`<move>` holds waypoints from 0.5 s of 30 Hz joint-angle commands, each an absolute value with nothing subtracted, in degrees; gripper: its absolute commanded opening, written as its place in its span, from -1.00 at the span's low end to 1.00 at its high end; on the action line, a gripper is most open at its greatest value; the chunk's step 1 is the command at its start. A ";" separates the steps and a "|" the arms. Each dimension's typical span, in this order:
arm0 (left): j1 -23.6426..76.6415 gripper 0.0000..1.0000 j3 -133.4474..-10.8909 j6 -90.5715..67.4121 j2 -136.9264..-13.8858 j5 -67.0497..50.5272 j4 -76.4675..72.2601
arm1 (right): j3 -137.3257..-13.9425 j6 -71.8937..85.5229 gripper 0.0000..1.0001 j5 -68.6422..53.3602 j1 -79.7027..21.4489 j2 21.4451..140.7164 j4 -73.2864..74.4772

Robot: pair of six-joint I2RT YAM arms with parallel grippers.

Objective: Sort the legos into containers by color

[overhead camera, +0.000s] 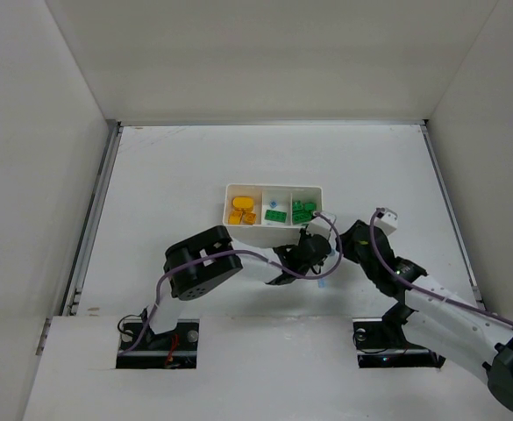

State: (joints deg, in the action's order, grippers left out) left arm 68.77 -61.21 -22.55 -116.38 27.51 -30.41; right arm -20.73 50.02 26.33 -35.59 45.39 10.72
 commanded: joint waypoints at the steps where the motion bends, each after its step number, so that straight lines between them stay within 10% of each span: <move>1: 69.30 -0.76 -59.08 -22.06 -111.64 28.12 -30.94 | -21.53 51.33 -0.18 26.10 -35.37 46.49 11.95; 15: 65.71 -0.74 -43.60 -22.24 -83.42 28.83 -30.50 | -29.88 50.89 -0.08 28.39 -40.47 65.82 13.53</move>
State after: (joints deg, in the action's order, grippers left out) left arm 68.51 -45.76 -22.52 -87.57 27.97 -29.63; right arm -26.28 50.78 26.33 -39.90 63.66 13.41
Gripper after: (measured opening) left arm 0.174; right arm 0.460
